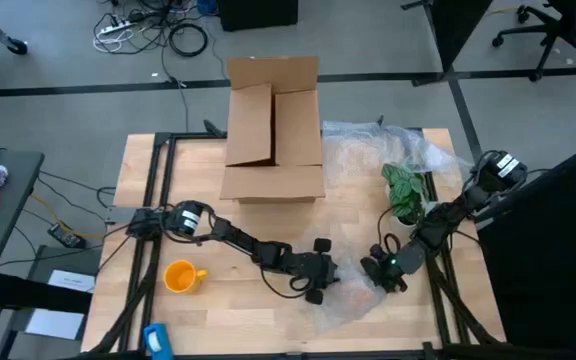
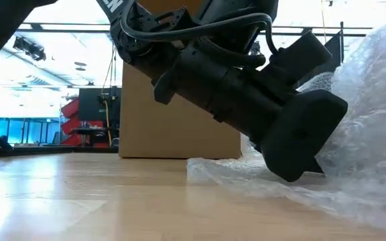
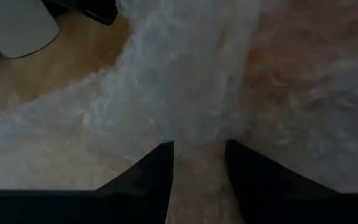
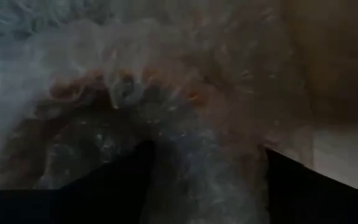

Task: Wrap mug
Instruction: Wrap the orange cup with the bubble wrap

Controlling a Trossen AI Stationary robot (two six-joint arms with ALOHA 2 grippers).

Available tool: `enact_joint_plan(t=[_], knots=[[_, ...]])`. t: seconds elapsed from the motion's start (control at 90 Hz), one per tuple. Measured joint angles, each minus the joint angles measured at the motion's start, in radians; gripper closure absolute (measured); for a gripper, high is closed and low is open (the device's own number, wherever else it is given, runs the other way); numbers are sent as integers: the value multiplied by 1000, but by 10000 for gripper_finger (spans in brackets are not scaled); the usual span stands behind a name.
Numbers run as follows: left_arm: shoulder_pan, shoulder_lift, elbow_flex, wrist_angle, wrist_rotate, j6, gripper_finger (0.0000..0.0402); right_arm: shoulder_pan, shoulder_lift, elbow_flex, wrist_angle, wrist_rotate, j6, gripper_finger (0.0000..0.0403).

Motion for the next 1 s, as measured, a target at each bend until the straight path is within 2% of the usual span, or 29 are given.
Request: enact_joint_plan(t=[0.422, 0.6, 1.0], knots=[[0, 0, 0, -14, 1, -6, 270, 9, -2, 0, -11, 46, 16, 177], [0, 0, 0, -17, 2, -6, 270, 9, -46, 0, -38, 54, 12, 183], [0, 0, -1, -21, 2, -6, 270, 9, -244, 0, -348, 52, 41, 186]])
